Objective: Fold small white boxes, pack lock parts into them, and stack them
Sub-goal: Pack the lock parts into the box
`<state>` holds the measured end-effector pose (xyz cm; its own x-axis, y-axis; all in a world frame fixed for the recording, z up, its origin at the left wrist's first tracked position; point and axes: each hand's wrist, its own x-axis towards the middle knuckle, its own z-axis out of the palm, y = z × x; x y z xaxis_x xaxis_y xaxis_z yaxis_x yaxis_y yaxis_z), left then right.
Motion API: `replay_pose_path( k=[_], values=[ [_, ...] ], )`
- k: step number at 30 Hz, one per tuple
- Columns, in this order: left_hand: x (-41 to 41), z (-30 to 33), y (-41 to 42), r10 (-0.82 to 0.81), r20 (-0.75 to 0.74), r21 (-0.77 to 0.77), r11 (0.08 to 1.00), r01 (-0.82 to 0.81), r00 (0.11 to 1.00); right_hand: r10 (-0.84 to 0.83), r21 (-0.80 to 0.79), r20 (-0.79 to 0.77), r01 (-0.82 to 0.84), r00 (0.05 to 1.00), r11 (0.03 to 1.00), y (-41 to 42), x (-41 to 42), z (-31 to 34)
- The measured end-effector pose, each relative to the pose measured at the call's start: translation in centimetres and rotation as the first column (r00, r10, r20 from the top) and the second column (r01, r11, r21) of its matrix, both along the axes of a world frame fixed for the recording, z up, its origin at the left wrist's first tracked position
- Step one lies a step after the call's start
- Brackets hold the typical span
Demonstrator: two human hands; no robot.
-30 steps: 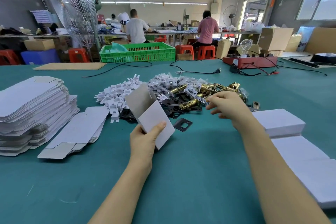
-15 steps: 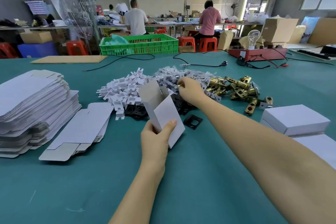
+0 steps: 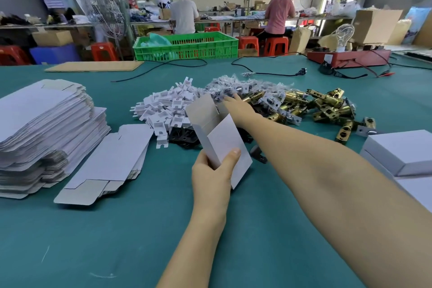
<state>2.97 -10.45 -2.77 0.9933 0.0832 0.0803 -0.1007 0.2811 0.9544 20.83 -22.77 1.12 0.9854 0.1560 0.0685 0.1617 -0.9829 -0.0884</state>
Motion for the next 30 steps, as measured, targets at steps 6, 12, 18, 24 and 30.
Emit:
replay_pose_path(
  k=[6,12,18,24,30],
  values=[
    [-0.1,0.1,0.1,-0.002,-0.001,0.009,1.000,0.002,1.000,-0.009,0.329,0.146,-0.040,0.989,0.944,0.0,-1.0,0.3],
    [-0.5,0.5,0.0,-0.017,0.026,0.043,0.999,0.016,1.000,-0.370,0.979,0.100,-0.025,0.923,0.204,-1.9,-7.1,2.8],
    [-1.4,1.2,-0.3,-0.064,0.076,0.108,0.993,0.056,0.995,-0.354,0.866,-0.193,-0.010,0.915,-0.500,-6.0,-15.3,5.3],
    [-2.4,1.9,-0.8,-0.251,0.115,0.229,0.948,0.220,0.961,-0.287,0.846,-0.168,-0.011,0.943,-0.533,-7.8,-20.6,7.6],
    [-2.6,1.8,-0.8,-0.335,0.096,0.305,0.906,0.293,0.937,-0.050,0.990,0.137,-0.138,0.989,-0.019,-7.5,-23.8,11.5]
  ],
)
